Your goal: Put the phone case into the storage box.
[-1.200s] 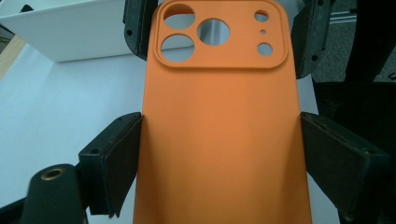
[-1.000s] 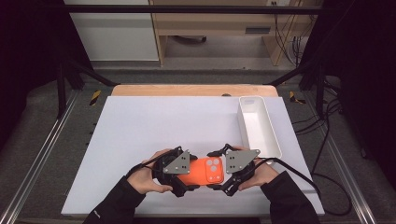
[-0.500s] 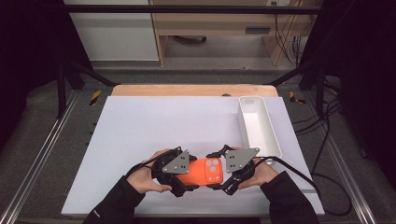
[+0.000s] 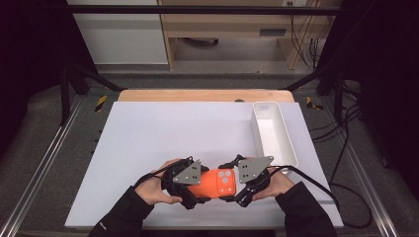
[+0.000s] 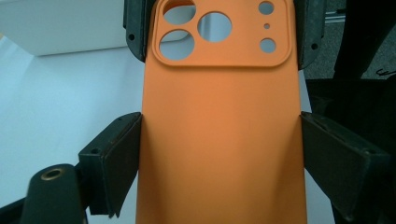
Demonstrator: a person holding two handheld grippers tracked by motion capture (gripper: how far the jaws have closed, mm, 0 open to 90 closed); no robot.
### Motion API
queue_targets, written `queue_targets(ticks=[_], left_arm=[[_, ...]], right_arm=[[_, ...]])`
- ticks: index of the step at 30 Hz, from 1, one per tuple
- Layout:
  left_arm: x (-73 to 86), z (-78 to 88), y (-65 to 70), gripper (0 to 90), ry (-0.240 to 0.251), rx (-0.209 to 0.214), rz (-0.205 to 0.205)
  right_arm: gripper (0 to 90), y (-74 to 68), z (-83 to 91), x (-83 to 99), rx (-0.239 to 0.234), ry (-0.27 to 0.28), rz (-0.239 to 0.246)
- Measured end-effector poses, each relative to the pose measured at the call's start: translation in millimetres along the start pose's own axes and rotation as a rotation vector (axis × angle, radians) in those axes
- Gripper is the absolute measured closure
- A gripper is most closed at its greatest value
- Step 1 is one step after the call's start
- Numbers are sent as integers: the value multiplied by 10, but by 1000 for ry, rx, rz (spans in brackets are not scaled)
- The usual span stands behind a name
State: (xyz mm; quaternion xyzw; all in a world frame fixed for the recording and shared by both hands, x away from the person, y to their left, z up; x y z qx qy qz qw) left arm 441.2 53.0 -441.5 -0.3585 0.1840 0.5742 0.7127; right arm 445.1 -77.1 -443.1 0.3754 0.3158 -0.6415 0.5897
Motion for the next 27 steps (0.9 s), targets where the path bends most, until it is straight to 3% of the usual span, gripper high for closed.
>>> queue_targets(ticks=[12,18,27], left_arm=[[8,-18,4,147,-4,-1,2],[-14,42,-16,65,24,-25,13],[52,196,-114,0,57,-101,96]], right_arm=[[164,-8,-7,1,5,-7,-11],[164,16,6,-2,28,-13,-21],[163,45,82,-10,53,-50,-22]])
Point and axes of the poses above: each handheld gripper's, and its own axes: z roughly backward along the jaws, x roughly out of its underside, y roughly to its right, the point moved 7 cm from there along -z, roughly forward along the jaws, and after that the axes turned 10 degrees about -z, right-handed, at the moved point
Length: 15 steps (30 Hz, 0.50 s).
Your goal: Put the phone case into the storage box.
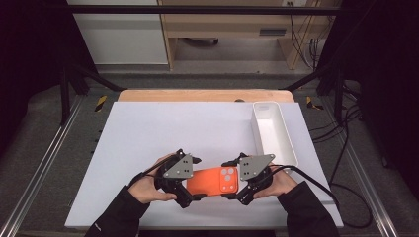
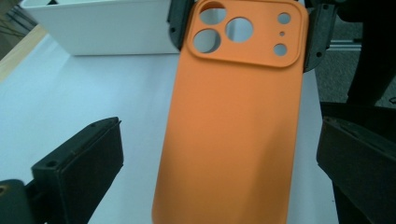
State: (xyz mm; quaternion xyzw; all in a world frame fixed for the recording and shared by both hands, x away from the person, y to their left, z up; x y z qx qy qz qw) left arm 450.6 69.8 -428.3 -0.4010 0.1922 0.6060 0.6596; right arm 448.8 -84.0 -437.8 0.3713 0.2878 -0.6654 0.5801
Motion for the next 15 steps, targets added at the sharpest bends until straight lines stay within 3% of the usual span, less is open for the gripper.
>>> queue_targets(ticks=[15], left_arm=[[157,78,-53,0,8,-36,129]], right_arm=[[162,39,162,6,13,-85,-42]])
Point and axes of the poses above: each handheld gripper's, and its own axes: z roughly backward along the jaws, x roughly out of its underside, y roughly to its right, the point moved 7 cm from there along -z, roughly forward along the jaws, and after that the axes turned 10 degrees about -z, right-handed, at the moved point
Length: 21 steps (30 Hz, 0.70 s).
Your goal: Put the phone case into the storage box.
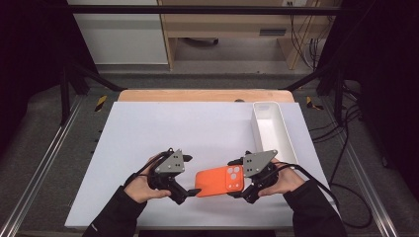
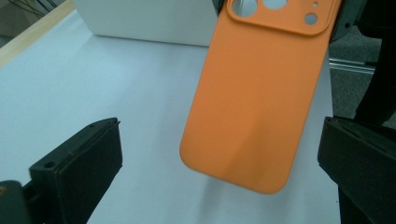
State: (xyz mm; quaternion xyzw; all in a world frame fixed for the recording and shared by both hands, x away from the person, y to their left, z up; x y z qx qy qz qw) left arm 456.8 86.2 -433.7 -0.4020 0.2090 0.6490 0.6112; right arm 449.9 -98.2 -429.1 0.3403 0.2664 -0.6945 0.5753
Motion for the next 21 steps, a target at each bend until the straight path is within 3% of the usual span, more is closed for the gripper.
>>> queue_targets(ticks=[7,21], left_arm=[[43,-19,-1,0,-3,-4,45],[94,-30,-1,0,15,27,77]], right_arm=[[162,17,112,-25,10,-33,-15],[162,59,185,-165,7,-143,-9]])
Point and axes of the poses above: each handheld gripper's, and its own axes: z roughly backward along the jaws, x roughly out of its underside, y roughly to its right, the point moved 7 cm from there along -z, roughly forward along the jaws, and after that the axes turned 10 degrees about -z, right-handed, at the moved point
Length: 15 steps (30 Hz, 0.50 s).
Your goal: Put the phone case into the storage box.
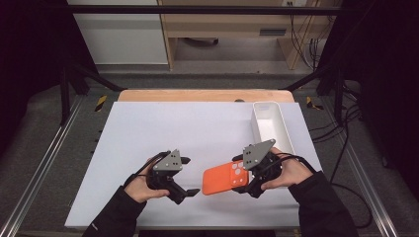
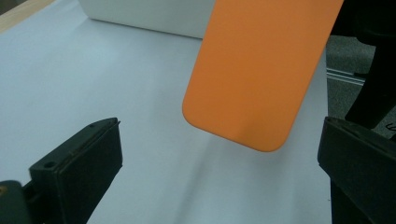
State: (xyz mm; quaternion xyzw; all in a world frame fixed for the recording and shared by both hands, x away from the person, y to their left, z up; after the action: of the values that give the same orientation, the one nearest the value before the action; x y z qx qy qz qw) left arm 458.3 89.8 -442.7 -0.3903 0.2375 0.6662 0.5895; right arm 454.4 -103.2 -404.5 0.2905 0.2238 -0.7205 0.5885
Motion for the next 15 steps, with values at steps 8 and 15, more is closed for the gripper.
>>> queue_targets(ticks=[8,15], left_arm=[[1,-19,7,0,-3,11,0],[8,-52,30,0,-15,25,-9]], right_arm=[[162,12,38,-88,-6,-57,4],[162,14,50,-161,-9,-104,10]])
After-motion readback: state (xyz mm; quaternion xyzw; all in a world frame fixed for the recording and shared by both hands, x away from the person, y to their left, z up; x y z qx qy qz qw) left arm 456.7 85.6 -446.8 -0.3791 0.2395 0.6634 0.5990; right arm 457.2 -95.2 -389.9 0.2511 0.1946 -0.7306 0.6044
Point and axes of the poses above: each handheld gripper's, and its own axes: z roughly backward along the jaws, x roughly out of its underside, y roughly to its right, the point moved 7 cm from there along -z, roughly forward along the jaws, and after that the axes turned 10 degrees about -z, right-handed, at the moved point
